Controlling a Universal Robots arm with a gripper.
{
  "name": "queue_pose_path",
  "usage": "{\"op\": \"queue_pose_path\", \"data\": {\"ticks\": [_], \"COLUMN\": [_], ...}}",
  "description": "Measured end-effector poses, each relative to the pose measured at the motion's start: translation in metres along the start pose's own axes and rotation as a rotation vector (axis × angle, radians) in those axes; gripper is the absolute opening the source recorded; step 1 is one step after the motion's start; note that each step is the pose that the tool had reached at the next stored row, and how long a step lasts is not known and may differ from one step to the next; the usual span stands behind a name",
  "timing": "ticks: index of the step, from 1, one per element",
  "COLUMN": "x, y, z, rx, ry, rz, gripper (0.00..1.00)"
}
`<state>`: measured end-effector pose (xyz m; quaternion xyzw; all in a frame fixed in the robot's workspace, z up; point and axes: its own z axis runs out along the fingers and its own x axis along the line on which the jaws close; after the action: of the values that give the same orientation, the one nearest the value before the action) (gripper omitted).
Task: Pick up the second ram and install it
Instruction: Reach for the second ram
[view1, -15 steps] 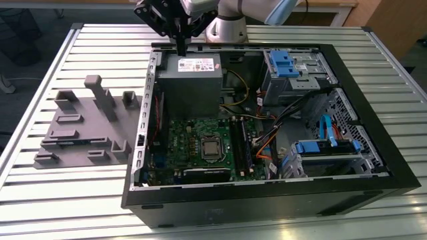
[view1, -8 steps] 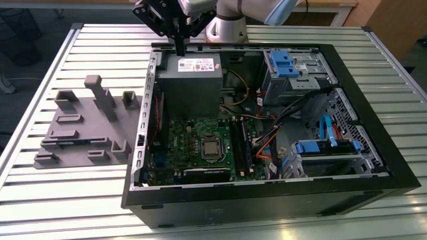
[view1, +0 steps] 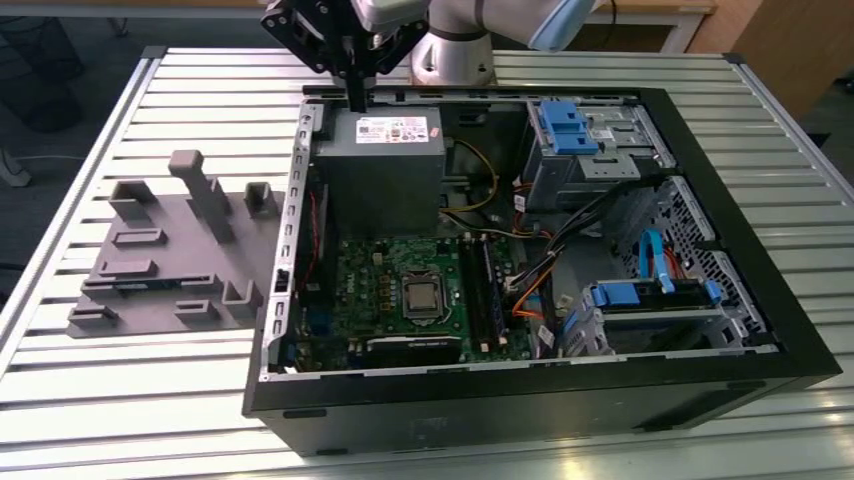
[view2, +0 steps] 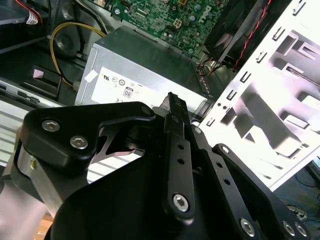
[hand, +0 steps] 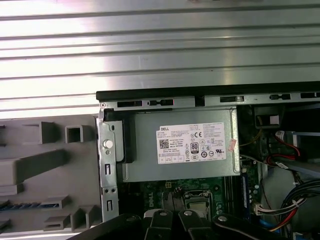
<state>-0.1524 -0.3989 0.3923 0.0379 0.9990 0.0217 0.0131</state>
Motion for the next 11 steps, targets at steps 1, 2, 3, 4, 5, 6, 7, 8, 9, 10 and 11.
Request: {"op": "queue_pose_path", "data": {"ticks": [1,2,3,4,5,6,7,8,9,10,11], "x": [0.0003,0.0007,0.0009,0.0012,0.0015,0.0019,0.0022,0.0025,0.0029,0.0032,0.0036], "y": [0.0000,-0.0001,-0.0001,-0.0001,-0.0001,-0.0002,-0.0002,-0.0002,-0.0002,-0.0003,-0.0003], "z": [0.0000,0.0000,0.0000,0.0000,0.0001,0.0001,0.0001,0.0001,0.0001,0.0001,0.0001], "rx": [0.0000,0.0000,0.0000,0.0001,0.0000,0.0000,0.0000,0.0000,0.0000,0.0000,0.0000], "ry": [0.0001,0.0000,0.0001,0.0001,0.0000,0.0001,0.0000,0.0000,0.0001,0.0000,0.0000], "rz": [0.000,0.000,0.000,0.000,0.000,0.000,0.000,0.000,0.000,0.000,0.000], "gripper": [0.11,0.11,0.11,0.11,0.11,0.11,0.11,0.11,0.11,0.11,0.11]}}
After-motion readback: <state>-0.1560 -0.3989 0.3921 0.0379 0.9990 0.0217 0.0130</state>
